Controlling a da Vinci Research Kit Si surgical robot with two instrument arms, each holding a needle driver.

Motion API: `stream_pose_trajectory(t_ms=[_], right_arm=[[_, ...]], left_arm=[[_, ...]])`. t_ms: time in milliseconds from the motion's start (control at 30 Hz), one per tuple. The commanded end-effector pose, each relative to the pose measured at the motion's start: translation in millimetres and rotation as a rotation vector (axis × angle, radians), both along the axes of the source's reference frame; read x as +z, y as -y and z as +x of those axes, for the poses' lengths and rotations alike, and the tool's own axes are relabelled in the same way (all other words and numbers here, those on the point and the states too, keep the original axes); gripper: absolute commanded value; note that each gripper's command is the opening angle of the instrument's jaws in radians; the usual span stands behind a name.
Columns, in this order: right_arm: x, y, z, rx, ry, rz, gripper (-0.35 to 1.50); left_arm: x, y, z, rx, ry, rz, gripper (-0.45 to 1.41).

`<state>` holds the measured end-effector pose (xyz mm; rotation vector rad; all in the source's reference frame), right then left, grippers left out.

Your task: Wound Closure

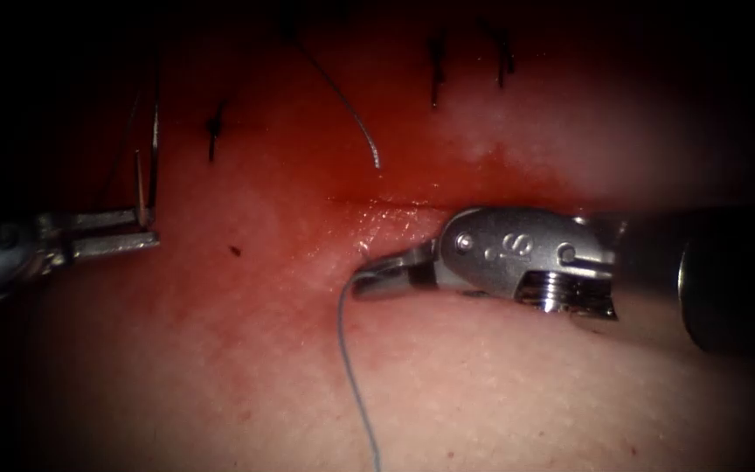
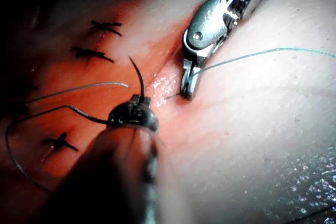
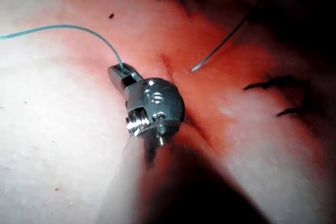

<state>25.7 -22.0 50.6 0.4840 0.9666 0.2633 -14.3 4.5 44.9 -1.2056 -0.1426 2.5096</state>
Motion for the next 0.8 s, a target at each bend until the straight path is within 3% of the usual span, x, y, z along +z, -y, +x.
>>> stream_pose_trajectory(t_ms=[33, 267, 467, 500, 533, 567, 667, 800], right_arm=[[-1.4, 1.8, 0.5, -0.017, -0.009, 0.002, -0.35], [-8.6, 8.0, 0.2, -0.101, -0.042, 0.015, -0.35], [-10.8, 10.2, 2.1, -0.193, -0.102, 0.017, -0.35], [-10.7, 9.6, 2.5, -0.206, -0.141, -0.010, 0.41], [-10.5, 9.2, 2.6, -0.202, -0.159, -0.018, 0.91], [-10.1, 8.3, 2.7, -0.188, -0.185, -0.019, 1.26], [-8.0, 3.4, 1.8, -0.076, -0.213, -0.106, 1.48], [-6.1, -1.0, 0.7, -0.033, -0.208, -0.150, 1.48]], left_arm=[[0.4, -0.3, -0.6, 0.000, 0.001, -0.002, -0.45], [0.4, -0.3, -0.7, -0.001, 0.000, -0.002, -0.45], [0.5, -0.3, -0.7, -0.001, 0.000, -0.003, -0.45], [0.4, -0.3, -0.7, -0.001, 0.000, -0.003, -0.45], [0.4, -0.3, -0.7, -0.001, 0.000, -0.003, -0.45], [0.4, -0.3, -0.7, -0.001, 0.000, -0.003, -0.45], [0.4, -0.3, -0.7, -0.001, 0.000, -0.003, -0.45], [0.4, -0.3, -0.7, -0.001, 0.000, -0.003, -0.45]])
